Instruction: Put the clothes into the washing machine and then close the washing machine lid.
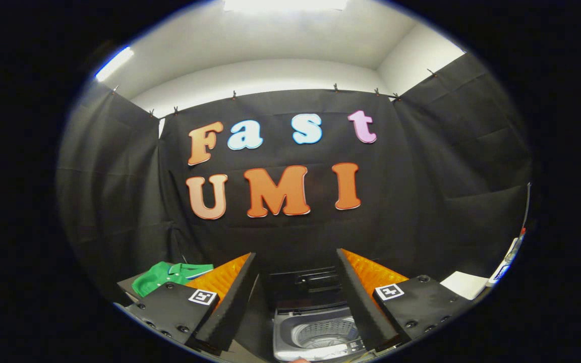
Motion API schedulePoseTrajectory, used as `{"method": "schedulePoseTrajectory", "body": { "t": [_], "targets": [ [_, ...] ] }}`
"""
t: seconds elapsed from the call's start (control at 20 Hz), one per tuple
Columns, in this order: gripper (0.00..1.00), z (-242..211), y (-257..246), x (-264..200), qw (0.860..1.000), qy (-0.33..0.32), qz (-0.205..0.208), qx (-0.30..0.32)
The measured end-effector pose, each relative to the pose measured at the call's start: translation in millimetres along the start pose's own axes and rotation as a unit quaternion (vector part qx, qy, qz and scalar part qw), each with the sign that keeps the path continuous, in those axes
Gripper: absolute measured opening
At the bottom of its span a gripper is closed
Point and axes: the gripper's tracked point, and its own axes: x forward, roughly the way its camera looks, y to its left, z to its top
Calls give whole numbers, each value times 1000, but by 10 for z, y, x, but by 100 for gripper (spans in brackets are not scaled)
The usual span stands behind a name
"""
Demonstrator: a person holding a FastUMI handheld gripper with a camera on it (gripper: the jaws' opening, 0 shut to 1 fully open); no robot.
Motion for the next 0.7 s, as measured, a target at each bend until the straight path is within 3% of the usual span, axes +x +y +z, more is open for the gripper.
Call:
{"method": "schedulePoseTrajectory", "body": {
  "t": [0.35,0.5,0.7],
  "targets": [
    [98,-110,1598,511,994,11,105,-23],
    [98,-435,2438,656,985,38,168,-20],
    [98,-918,3068,823,975,100,197,-15]
  ]
}}
